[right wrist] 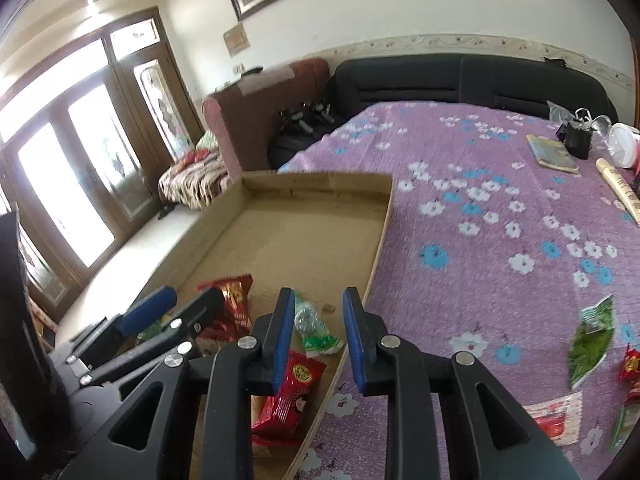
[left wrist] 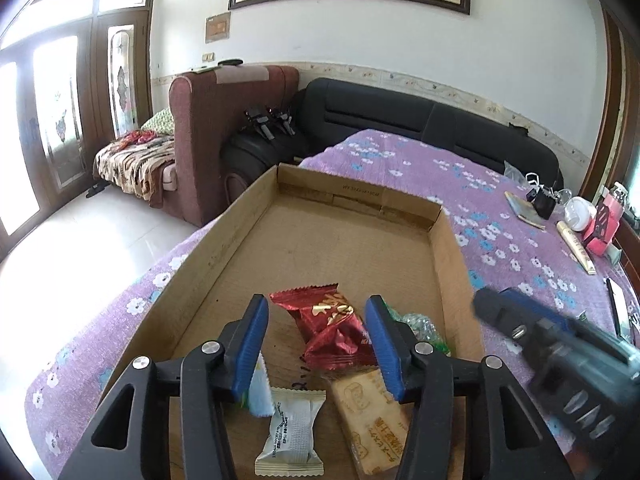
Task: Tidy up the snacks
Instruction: 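Lower both snacks into the tray and open both grippers, then move both grippers back over the remaining snacks on the table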
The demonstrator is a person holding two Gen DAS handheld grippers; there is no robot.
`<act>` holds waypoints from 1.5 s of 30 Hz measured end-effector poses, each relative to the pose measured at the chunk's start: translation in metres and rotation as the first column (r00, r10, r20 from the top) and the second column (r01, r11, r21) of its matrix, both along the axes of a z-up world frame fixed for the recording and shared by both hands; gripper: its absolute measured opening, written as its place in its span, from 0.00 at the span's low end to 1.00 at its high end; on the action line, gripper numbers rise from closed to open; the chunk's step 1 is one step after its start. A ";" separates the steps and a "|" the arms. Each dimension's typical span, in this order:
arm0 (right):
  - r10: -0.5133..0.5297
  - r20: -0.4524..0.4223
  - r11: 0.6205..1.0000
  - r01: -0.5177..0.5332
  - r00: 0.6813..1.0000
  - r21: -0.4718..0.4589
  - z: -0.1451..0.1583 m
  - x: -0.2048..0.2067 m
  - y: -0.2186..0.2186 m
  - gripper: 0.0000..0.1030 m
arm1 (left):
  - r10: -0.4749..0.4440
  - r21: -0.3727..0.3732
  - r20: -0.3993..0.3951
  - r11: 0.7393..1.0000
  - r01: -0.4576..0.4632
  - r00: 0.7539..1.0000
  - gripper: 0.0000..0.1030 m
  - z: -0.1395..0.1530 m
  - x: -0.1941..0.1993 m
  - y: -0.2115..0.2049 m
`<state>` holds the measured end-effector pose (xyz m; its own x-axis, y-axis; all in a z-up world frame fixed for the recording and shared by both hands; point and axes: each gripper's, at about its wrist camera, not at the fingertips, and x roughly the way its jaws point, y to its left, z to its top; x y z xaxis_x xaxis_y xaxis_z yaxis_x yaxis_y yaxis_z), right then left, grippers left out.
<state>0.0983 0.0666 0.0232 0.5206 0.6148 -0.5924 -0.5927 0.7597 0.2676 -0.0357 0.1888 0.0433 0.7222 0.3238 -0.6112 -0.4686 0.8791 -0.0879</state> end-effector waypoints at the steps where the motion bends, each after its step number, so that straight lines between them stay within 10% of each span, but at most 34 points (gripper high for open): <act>1: -0.010 0.006 1.000 0.010 1.000 0.014 0.005 0.000 -0.005 0.28 | -0.004 0.002 0.009 1.000 0.004 1.000 0.54 0.001 -0.001 -0.001; 15: -0.149 -0.012 0.989 0.149 0.989 0.022 0.025 0.002 -0.104 0.33 | -0.025 0.043 0.056 0.999 0.023 0.998 0.55 0.009 -0.007 -0.010; 27: -0.456 0.018 0.890 0.455 0.890 0.042 0.007 0.028 -0.218 0.33 | -0.193 0.226 0.149 0.961 0.156 0.970 0.65 0.045 -0.027 -0.069; 30: -0.480 0.009 0.874 0.477 0.877 0.092 0.015 0.029 -0.235 0.33 | -0.353 0.221 0.111 0.920 0.324 0.929 0.76 0.055 -0.022 -0.101; 33: -0.524 -0.032 0.835 0.520 0.851 0.182 0.023 0.029 -0.263 0.33 | -0.608 0.113 -0.058 0.784 0.610 0.792 0.83 0.046 0.007 -0.143; 36: -0.552 -0.082 0.792 0.553 0.830 0.260 0.027 0.031 -0.292 0.33 | -0.687 0.098 -0.155 0.704 0.703 0.710 0.84 0.029 0.028 -0.171; 45: -0.475 -0.182 0.793 0.509 0.861 0.335 0.023 0.035 -0.300 0.33 | -0.703 0.048 -0.341 0.650 0.759 0.624 0.84 -0.011 0.071 -0.205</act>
